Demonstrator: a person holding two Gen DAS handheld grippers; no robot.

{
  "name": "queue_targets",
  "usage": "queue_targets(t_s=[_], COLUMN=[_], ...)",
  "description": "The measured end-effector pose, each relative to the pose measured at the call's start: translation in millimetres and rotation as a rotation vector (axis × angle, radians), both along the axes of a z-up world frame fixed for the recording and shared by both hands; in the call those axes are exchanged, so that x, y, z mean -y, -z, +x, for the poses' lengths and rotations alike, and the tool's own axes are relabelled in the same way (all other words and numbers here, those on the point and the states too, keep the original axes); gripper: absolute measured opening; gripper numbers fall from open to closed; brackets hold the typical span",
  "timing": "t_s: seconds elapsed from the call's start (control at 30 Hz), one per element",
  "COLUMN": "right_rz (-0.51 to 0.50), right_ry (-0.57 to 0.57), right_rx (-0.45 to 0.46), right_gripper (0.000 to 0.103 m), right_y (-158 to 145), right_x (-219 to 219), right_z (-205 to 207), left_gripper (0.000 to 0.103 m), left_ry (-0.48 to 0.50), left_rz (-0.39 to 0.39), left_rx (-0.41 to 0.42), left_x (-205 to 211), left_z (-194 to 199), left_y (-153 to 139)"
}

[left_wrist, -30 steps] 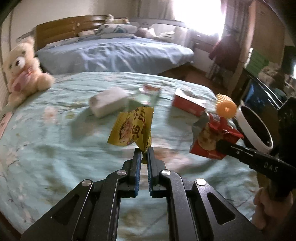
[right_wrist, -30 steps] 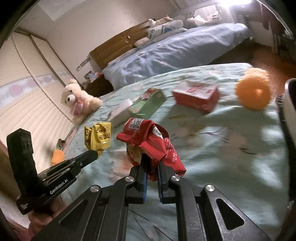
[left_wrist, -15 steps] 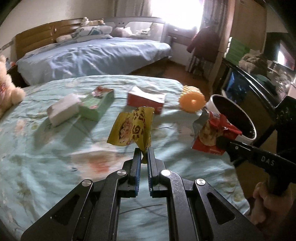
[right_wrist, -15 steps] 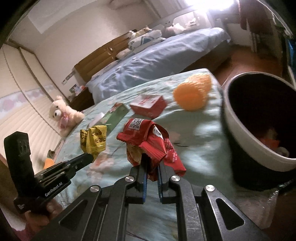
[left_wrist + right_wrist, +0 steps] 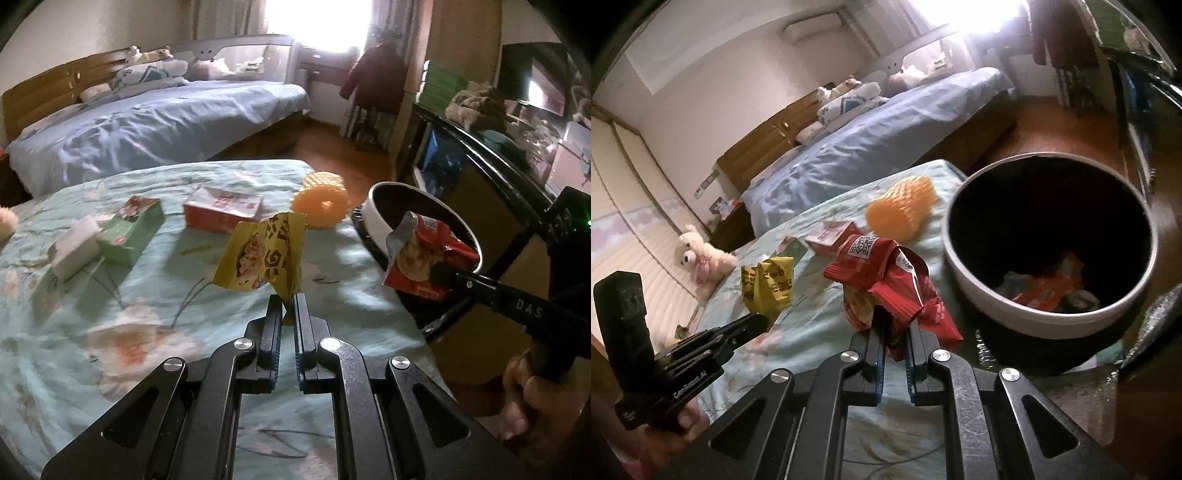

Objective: Collect trash
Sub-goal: 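Carry the yellow bag and red chip bag over the trash bin with both tools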

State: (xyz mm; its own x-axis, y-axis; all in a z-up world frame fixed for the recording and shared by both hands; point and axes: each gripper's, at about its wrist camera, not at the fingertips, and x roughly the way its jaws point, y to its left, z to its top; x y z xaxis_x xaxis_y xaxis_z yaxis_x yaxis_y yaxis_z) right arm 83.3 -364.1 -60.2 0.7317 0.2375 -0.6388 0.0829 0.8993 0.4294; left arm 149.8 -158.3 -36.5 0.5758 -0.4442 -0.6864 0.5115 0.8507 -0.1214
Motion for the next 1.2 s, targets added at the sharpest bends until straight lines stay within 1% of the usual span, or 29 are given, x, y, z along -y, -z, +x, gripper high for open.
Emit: queue_targets(t_s=[0.43,0.83,1.2], right_rz=[-0.024,-0.069,-0.112], right_ry=[0.109,0.174,0.212], right_rx=[0.026,0.023,0.015], right_gripper=[0.009,0.009,0.009], right_y=[-10.5,-9.8,-9.2], right_x=[44.9,62.4,79.4], right_z=[-20.3,-22.9,-21.3], left_gripper=[0.005,0.005,0.005], left_ry=[0.094,0.158,0.208], left_rz=[0.011,0.017,0.027], left_rx=[0.016,0.030,0.023], left_x=[49.5,88.4,121.2], left_z=[-7.8,-8.9,-5.3], left_y=[-8.0,-14.2,-15.1])
